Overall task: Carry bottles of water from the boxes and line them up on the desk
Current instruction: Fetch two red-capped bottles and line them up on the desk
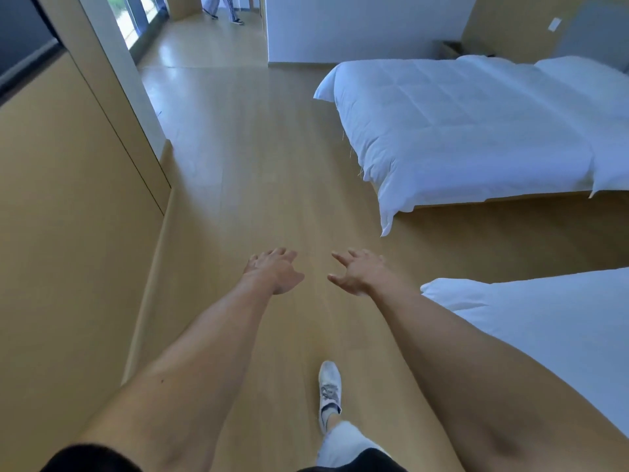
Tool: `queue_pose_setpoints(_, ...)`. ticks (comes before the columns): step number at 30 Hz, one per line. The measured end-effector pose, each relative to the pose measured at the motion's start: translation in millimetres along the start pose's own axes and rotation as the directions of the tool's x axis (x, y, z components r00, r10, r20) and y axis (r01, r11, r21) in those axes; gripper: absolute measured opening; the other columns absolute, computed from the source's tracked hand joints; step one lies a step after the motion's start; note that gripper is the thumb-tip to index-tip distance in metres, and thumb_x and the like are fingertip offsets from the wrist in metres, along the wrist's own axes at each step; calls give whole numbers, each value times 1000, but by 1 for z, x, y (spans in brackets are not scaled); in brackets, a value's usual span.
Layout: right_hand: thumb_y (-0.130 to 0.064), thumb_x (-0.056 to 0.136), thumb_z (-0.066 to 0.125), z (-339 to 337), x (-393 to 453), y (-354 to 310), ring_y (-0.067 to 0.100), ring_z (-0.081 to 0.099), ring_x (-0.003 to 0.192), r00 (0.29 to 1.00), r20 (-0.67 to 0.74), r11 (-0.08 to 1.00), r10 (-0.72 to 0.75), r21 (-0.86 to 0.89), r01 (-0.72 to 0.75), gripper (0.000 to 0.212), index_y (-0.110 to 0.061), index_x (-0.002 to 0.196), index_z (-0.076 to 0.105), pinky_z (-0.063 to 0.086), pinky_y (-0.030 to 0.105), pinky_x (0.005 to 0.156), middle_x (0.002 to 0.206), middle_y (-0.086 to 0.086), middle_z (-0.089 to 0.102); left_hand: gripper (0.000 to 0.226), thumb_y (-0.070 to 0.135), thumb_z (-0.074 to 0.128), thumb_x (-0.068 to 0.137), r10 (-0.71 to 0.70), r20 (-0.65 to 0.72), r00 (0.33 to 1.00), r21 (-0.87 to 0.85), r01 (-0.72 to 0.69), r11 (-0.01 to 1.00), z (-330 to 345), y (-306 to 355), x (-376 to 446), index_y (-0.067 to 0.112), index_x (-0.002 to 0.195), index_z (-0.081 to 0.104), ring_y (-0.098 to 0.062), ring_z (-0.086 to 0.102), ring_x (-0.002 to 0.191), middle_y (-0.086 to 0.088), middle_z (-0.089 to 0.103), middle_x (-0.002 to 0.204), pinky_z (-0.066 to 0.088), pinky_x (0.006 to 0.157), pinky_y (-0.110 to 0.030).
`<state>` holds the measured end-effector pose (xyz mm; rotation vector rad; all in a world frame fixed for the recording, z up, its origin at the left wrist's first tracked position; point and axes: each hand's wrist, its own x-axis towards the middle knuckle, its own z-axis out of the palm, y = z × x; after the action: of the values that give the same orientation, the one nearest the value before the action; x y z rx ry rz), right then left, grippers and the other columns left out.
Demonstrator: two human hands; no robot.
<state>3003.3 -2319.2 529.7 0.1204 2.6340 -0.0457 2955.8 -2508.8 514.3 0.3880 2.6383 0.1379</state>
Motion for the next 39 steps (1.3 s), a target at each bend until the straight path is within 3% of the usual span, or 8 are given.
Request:
queue_pose_setpoints(9, -66, 97, 31, -108, 176, 27, 26, 1, 153, 997, -28, 997, -76, -18, 75, 70, -41, 156, 4, 5, 55, 121, 167, -2, 1, 66, 53, 44, 97, -79, -69, 994, -24, 78, 997, -106, -4, 166, 35, 158, 24, -21, 20, 153, 4, 19, 167, 16, 122, -48)
queue_pose_setpoints(19, -64, 99, 25, -196, 338, 0, 26, 4, 153, 987, -30, 986, -161, -37, 160, 65, -41, 157, 8, 6, 55, 121, 167, 0, 4, 63, 55, 40, 99, -154, -80, 985, -119, 144, 982, -180, -49, 309, 36, 157, 24, -22, 17, 154, 3, 16, 168, 12, 123, -52)
queue_pose_setpoints(39, -58, 101, 25, -408, 689, -81, 24, 8, 153, 999, -31, 994, 29, 105, -25, 61, -43, 156, 5, 11, 54, 121, 167, -1, 4, 61, 51, 37, 100, -27, -59, 998, -98, 21, 995, -397, -191, 673, 36, 157, 24, -23, 18, 153, 4, 17, 167, 12, 123, -52)
